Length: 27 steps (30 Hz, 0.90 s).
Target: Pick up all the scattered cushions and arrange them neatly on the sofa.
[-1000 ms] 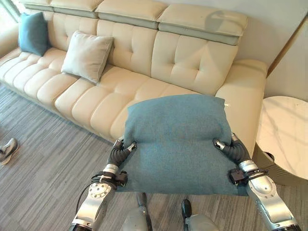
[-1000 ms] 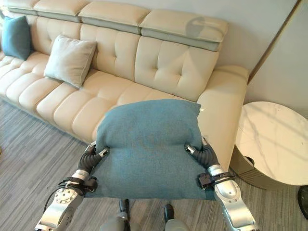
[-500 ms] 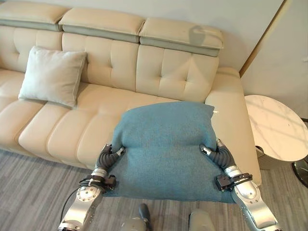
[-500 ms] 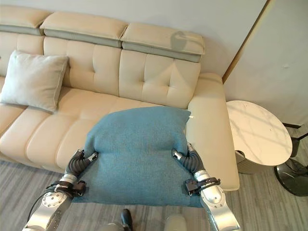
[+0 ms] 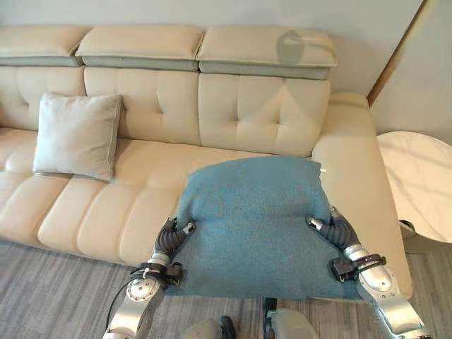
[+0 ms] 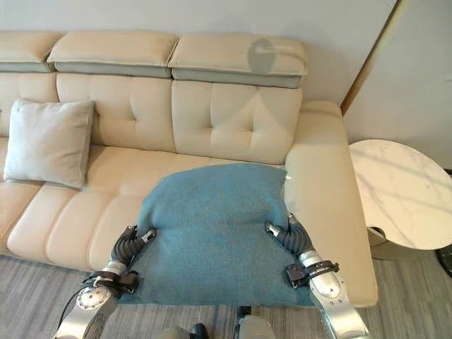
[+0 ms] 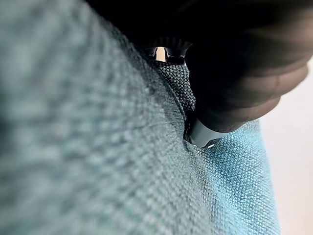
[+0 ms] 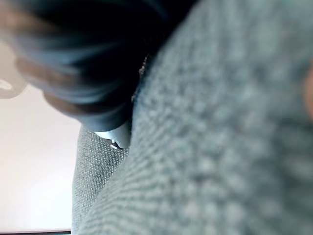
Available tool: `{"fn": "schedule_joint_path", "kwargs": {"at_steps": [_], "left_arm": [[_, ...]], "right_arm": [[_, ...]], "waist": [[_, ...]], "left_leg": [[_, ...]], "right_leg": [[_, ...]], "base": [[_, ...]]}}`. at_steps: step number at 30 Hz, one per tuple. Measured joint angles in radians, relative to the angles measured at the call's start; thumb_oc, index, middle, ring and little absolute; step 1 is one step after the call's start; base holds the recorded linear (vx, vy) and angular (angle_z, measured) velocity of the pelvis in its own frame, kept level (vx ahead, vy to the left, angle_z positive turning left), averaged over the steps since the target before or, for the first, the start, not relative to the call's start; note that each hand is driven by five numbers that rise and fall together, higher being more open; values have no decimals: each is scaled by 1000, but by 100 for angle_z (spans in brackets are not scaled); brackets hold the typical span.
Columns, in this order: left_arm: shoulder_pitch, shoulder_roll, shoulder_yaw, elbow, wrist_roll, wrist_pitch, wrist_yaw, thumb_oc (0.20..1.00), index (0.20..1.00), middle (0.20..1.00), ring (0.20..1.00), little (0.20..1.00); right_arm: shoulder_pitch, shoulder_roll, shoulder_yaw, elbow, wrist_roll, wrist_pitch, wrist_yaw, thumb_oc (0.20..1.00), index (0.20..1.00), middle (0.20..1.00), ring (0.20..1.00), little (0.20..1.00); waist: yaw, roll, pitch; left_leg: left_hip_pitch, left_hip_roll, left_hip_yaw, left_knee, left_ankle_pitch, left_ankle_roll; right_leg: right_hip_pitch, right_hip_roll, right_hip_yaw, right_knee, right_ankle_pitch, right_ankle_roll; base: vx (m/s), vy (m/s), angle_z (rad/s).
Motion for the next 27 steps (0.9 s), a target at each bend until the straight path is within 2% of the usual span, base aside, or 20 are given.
{"fn": "schedule_joint_path", "kwargs": {"at_steps": [2,3,5,6,7,8,10,11,13,16,17,18,19,22,23,27], "left_arm": [[-10,0,0,2,5,0,1,200,200,200,200,200],[-20,-1,0,2,7,0,3,200,200,200,200,200],[-16,-3,0,2,7,0,2,200,200,200,200,200],[-14,-6,0,2,8,0,1,200,200,200,200,200],[-16,-7,-4,3,8,0,0,200,200,200,200,200],[-18,-4,-4,4,8,0,1,200,200,200,200,200],[-23,15,-2,3,8,-3,1,200,200,200,200,200],[-29,40,6,6,8,-2,4,200,200,200,200,200],[-33,55,7,8,9,-2,12,200,200,200,200,200],[-36,67,15,9,9,-2,29,200,200,200,200,200],[-41,75,24,12,11,-2,47,200,200,200,200,200],[-49,75,25,19,12,-2,52,200,200,200,200,200],[-76,84,23,28,17,-8,83,200,200,200,200,200],[-182,83,27,70,17,-20,143,200,200,200,200,200],[-236,87,19,112,17,-32,181,200,200,200,200,200],[-446,120,-7,259,17,-48,277,200,200,200,200,200]], "right_arm": [[-14,0,-1,1,1,0,-6,200,200,200,200,200],[-22,3,-9,6,1,0,-7,200,200,200,200,200],[-22,2,-10,7,1,0,-5,200,200,200,200,200],[-20,-4,-11,7,0,0,-6,200,200,200,200,200],[-22,-13,-11,12,0,0,-6,200,200,200,200,200],[-14,2,-7,15,-1,0,-9,200,200,200,200,200],[-23,18,-3,15,-5,0,-15,200,200,200,200,200],[-50,32,14,19,-9,1,-19,200,200,200,200,200],[-57,46,23,26,-9,1,-25,200,200,200,200,200],[-75,58,49,32,-9,1,-39,200,200,200,200,200],[-101,72,60,40,-15,1,-53,200,200,200,200,200],[-117,73,63,49,-19,1,-53,200,200,200,200,200],[-180,72,88,77,-34,0,-83,200,200,200,200,200],[-320,81,94,122,-67,-1,-131,200,200,200,200,200],[-398,90,123,168,-88,-1,-176,200,200,200,200,200],[-640,134,168,333,-110,-2,-279,200,200,200,200,200]], "waist": [[16,-15,1],[15,-18,2],[17,0,0],[4,29,-4],[-3,52,-3],[-17,29,-10],[-20,11,-18],[-18,1,-17],[-14,5,-14],[0,7,-13],[28,14,-8],[31,17,-6],[52,30,0],[73,61,24],[76,71,33],[86,82,60]], "left_leg": [[6,1,-65,-137,-3,-9],[-21,16,-99,-195,7,-16],[-19,43,-115,-260,58,-2],[-19,53,-116,-272,112,6],[-15,66,-131,-280,198,-7],[-10,44,-114,-279,200,3],[-12,22,-82,-312,199,12],[-16,-2,-50,-333,213,37],[-18,-32,-33,-339,217,52],[-18,-48,-30,-352,220,57],[-19,-52,-30,-365,220,58],[-19,-53,-31,-370,219,57],[-52,-53,-31,-361,228,68],[-137,-51,-34,-364,252,67],[-169,-50,-33,-364,266,71],[-250,-40,-35,-368,282,56]], "right_leg": [[4,0,28,-14,7,1],[4,7,43,-22,10,11],[11,29,62,-15,7,21],[22,51,73,-8,-4,37],[17,74,98,14,-26,56],[0,51,103,18,-25,69],[-42,27,137,53,-40,90],[-79,7,176,67,-33,108],[-84,-30,183,60,-27,132],[-88,-46,182,46,-24,144],[-89,-50,181,28,-21,151],[-87,-50,179,22,-19,155],[-117,-50,179,20,-15,160],[-192,-48,177,21,21,151],[-225,-46,177,20,30,150],[-302,-36,175,7,52,153]], "base": [[135,202,-35],[105,198,-69],[46,168,-69],[-8,209,-70],[-23,184,-58],[-27,227,-46],[-4,107,-42],[0,94,-55],[-11,72,-23],[-23,23,5],[-112,1,7],[-150,-15,5],[-97,-13,4],[-96,-48,4],[-70,-36,-4],[-59,-47,-2]]}}
